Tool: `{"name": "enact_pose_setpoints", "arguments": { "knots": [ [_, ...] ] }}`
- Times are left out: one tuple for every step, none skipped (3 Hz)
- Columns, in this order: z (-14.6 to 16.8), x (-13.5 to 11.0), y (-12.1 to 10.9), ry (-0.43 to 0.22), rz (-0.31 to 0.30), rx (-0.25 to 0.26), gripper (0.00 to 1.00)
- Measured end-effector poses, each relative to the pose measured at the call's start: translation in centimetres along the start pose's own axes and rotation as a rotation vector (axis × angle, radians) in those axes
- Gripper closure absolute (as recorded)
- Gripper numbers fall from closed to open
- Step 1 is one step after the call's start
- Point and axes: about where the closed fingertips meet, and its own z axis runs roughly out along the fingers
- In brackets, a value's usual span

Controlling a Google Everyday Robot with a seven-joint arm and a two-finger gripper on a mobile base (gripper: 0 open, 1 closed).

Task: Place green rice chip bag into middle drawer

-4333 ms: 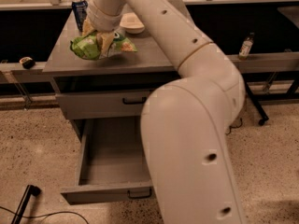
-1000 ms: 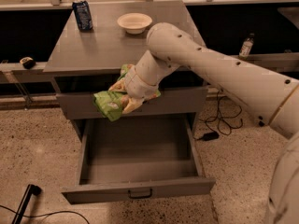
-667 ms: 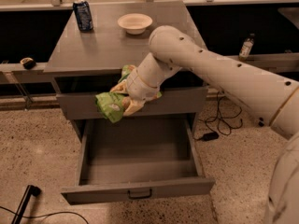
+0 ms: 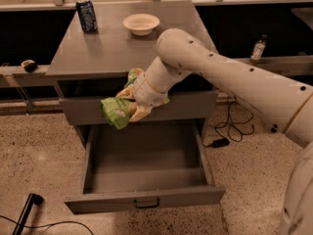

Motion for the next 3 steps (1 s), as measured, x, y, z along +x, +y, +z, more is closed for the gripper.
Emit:
{"name": "enact_pose_setpoints", "arguments": {
  "knots": [
    [-0.09, -0.13, -0.04, 0.000, 0.001, 0.000, 1.00],
    [0.40, -0.22, 0.38, -0.010, 0.028, -0.001, 1.00],
    [0.40, -0.22, 0.38, -0.010, 0.028, -0.001, 1.00]
  ]
}}
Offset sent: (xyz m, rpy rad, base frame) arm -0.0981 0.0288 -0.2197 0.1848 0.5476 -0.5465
